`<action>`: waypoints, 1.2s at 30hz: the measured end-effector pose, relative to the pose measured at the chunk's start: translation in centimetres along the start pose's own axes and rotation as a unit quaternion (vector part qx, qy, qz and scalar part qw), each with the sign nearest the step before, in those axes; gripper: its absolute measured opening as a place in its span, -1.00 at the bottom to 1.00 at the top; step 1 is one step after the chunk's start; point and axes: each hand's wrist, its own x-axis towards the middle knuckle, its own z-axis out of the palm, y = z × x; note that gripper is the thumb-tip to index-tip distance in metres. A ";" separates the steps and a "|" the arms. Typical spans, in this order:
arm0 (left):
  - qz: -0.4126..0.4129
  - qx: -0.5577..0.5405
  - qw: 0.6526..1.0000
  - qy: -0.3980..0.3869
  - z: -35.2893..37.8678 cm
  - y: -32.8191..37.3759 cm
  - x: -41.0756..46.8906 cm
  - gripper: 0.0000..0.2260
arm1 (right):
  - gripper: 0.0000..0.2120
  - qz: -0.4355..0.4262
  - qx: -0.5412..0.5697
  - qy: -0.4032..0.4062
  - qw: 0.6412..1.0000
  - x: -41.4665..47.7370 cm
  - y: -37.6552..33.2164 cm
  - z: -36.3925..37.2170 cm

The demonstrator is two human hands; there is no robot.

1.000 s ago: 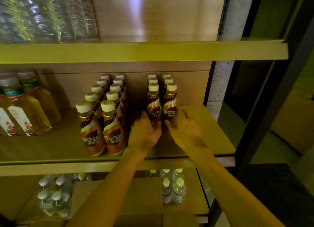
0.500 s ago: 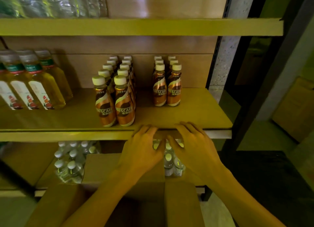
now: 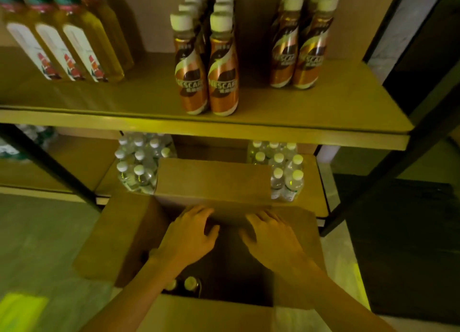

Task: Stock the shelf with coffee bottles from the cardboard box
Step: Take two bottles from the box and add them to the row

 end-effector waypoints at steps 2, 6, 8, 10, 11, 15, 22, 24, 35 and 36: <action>-0.024 0.007 0.999 -0.038 1.7 -2.5 -1.0 -0.55 | -0.55 -0.007 -0.002 -0.065 0.998 0.0 -0.4 2.6; -0.067 0.016 0.989 -0.133 4.2 -7.2 -2.2 -0.53 | -0.52 -0.023 -0.014 -0.174 0.984 0.6 -1.0 7.3; -0.073 0.025 0.980 -0.182 5.2 -9.3 -2.4 -0.54 | -0.53 -0.032 -0.023 -0.215 0.976 1.0 -1.4 9.5; -0.079 0.035 0.968 -0.234 5.9 -11.1 -2.4 -0.53 | -0.53 -0.042 -0.022 -0.249 0.967 1.3 -2.0 11.5; -0.082 0.043 0.960 -0.263 6.3 -12.1 -2.5 -0.51 | -0.53 -0.049 -0.021 -0.266 0.963 1.5 -2.3 12.4; -0.057 0.112 0.930 -0.345 6.6 -14.2 -1.8 -0.38 | -0.51 -0.063 -0.019 -0.328 0.942 2.7 -3.5 15.5; 0.161 0.318 0.845 -0.399 9.4 -15.5 -0.4 -0.35 | -0.59 -0.038 0.013 -0.390 0.920 4.4 -5.1 19.7; 0.194 0.317 0.833 -0.411 10.6 -16.0 -0.2 -0.36 | -0.54 -0.029 0.026 -0.395 0.918 4.5 -5.3 20.5; 0.229 0.274 0.830 -0.428 13.3 -17.1 0.7 -0.74 | -0.26 -0.014 0.143 -0.447 0.883 5.6 -5.9 22.5; 0.224 0.269 0.832 -0.429 13.2 -17.1 0.7 -0.75 | -0.26 -0.012 0.150 -0.448 0.881 5.7 -6.0 22.3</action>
